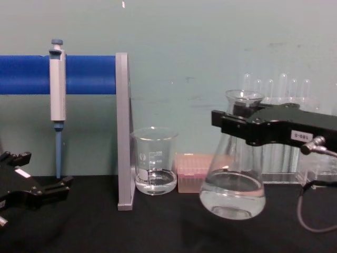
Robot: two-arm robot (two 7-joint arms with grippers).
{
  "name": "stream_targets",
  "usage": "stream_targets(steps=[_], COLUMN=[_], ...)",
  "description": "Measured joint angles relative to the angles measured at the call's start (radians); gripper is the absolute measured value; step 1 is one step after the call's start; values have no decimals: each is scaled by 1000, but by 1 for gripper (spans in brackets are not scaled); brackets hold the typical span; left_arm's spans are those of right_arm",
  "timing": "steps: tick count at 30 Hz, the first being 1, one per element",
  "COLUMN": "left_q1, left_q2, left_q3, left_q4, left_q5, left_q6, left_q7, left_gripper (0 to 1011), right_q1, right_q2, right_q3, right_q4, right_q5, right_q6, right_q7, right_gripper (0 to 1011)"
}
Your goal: Grasp the erlenmeyer flask with one hand, shake it three times, then place it back.
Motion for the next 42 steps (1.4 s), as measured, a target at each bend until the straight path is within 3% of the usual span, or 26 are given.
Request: stream_targets(steps=[18,42], left_q1=[0,0], left_q2=[0,0], left_q3=[0,0], left_q4=[0,0], left_q5=[0,0], left_q6=[0,0], left_q7=[0,0], left_gripper=[1001,1001], right_q1=[19,43], right_q2=[2,-14], right_q3=[-50,-92], right_q4=[16,126], right_q5=[22,22], right_q6=[-14,-67], right_q7=[25,53], right_gripper=[449,449])
